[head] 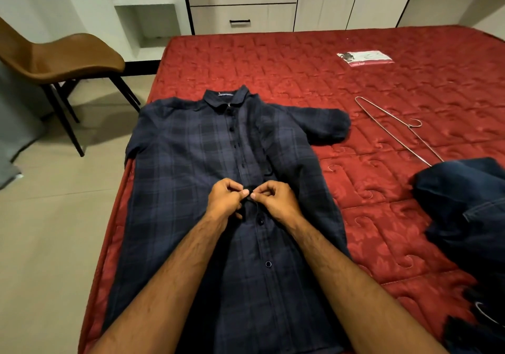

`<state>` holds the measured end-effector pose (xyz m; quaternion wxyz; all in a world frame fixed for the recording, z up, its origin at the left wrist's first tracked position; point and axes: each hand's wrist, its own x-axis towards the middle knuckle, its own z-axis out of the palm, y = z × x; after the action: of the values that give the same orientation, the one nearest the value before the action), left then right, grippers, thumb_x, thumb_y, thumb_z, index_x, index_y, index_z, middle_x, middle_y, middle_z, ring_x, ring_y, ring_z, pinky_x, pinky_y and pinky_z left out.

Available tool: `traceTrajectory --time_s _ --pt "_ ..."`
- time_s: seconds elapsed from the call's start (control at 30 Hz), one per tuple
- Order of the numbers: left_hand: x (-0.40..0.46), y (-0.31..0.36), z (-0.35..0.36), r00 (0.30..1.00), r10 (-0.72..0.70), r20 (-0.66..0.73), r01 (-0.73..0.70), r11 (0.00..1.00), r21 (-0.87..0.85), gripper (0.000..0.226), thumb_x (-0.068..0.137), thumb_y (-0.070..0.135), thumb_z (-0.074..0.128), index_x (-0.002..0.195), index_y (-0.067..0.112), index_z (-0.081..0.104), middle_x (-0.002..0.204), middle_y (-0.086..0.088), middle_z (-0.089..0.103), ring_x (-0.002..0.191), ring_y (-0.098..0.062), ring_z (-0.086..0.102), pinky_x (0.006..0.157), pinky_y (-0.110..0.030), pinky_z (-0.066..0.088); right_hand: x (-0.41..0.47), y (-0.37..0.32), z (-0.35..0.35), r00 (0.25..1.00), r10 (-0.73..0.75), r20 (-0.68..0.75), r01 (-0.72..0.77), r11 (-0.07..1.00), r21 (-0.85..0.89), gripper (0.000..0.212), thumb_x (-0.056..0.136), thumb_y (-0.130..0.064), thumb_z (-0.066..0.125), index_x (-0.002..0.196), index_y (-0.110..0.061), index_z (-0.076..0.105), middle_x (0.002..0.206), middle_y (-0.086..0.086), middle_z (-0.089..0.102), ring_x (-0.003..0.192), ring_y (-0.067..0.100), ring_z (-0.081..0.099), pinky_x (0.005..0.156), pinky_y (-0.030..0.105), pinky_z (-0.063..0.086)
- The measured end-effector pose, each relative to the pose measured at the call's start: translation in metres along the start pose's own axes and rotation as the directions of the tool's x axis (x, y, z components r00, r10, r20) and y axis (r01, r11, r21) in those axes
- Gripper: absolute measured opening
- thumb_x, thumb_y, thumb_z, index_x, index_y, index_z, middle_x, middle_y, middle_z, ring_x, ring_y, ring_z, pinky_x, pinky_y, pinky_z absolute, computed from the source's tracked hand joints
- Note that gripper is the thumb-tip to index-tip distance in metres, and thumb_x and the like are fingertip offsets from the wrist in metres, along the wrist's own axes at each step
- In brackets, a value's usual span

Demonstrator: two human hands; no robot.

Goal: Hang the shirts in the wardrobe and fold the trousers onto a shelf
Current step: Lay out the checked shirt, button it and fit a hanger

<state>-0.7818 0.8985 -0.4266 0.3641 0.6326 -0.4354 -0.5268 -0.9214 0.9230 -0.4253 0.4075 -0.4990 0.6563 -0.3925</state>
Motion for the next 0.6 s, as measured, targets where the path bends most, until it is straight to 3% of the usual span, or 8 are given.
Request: traceTrajectory --time_s 0.1,0.2,0.3,0.37,0.43,0.5,0.6 --pt "-0.003 0.002 0.000 0.998 0.028 0.048 -0.028 1.000 -0.009 0.019 0.091 0.001 0.067 0.092 0.015 0.054 0.074 -0.006 0.055 0.040 -0.009 0.043 0.036 -0.026 0.044 0.004 -0.006 0.001 0.996 0.084 0.005 -0.083 0.994 -0.071 0.018 0.078 -0.013 0.075 0.065 -0.024 0.067 0.081 0.000 0.073 0.081 0.015 0.066 0.074 0.029 0.049" --pt "-0.009 0.001 -0.001 0.990 0.129 0.055 -0.134 0.985 0.107 0.024 0.091 0.002 0.067 0.104 0.013 0.051 0.082 -0.006 0.061 0.038 -0.011 0.050 0.037 -0.029 0.047 0.009 -0.016 -0.006 0.991 0.108 0.079 -0.090 0.974 -0.207 0.014 0.080 -0.013 0.068 0.069 -0.022 0.067 0.088 0.001 0.074 0.086 0.015 0.065 0.079 0.030 0.049" --pt "-0.013 0.000 -0.002 0.976 0.212 0.046 -0.217 0.946 0.242 0.029 0.089 0.007 0.071 0.106 0.015 0.049 0.081 -0.006 0.064 0.035 -0.011 0.052 0.034 -0.029 0.047 0.016 -0.028 -0.017 0.974 0.105 0.200 -0.057 0.970 -0.235 0.019 0.088 -0.006 0.056 0.073 -0.017 0.061 0.072 0.005 0.070 0.061 0.015 0.061 0.060 0.029 0.048" --pt "-0.013 0.003 -0.001 0.974 0.218 0.062 -0.227 0.932 0.284 0.028 0.088 0.011 0.072 0.103 0.017 0.049 0.076 -0.002 0.063 0.034 -0.012 0.052 0.033 -0.030 0.047 0.024 -0.037 -0.021 0.986 0.031 0.163 0.001 0.981 -0.193 0.016 0.091 -0.005 0.052 0.080 -0.015 0.056 0.065 0.004 0.064 0.052 0.016 0.058 0.050 0.026 0.046" --pt "-0.012 0.007 -0.002 0.980 0.181 0.086 -0.198 0.944 0.262 0.031 0.088 0.012 0.075 0.104 0.015 0.049 0.073 -0.002 0.061 0.032 -0.013 0.051 0.031 -0.027 0.043 0.036 -0.045 -0.018 0.985 -0.153 0.084 0.168 0.961 -0.222 0.009 0.088 -0.005 0.059 0.086 -0.015 0.059 0.070 0.000 0.061 0.061 0.014 0.057 0.060 0.028 0.048" --pt "-0.011 0.011 -0.004 0.985 0.130 0.111 -0.152 0.963 0.223 0.035 0.086 0.013 0.077 0.106 0.012 0.048 0.073 -0.003 0.058 0.031 -0.014 0.050 0.029 -0.027 0.042 0.048 -0.051 -0.008 0.960 -0.254 0.118 0.279 0.907 -0.315 0.012 0.084 -0.013 0.069 0.092 -0.012 0.061 0.080 -0.001 0.061 0.070 0.012 0.055 0.068 0.025 0.042" --pt "-0.011 0.021 -0.007 0.984 0.083 0.158 -0.124 0.952 0.278 0.044 0.083 0.022 0.082 0.108 0.013 0.046 0.077 -0.006 0.062 0.033 -0.017 0.053 0.030 -0.028 0.043 0.062 -0.048 0.006 0.974 -0.187 0.128 0.225 0.862 -0.455 0.034 0.075 -0.030 0.079 0.093 -0.012 0.056 0.088 0.005 0.060 0.080 0.018 0.057 0.067 0.027 0.038"
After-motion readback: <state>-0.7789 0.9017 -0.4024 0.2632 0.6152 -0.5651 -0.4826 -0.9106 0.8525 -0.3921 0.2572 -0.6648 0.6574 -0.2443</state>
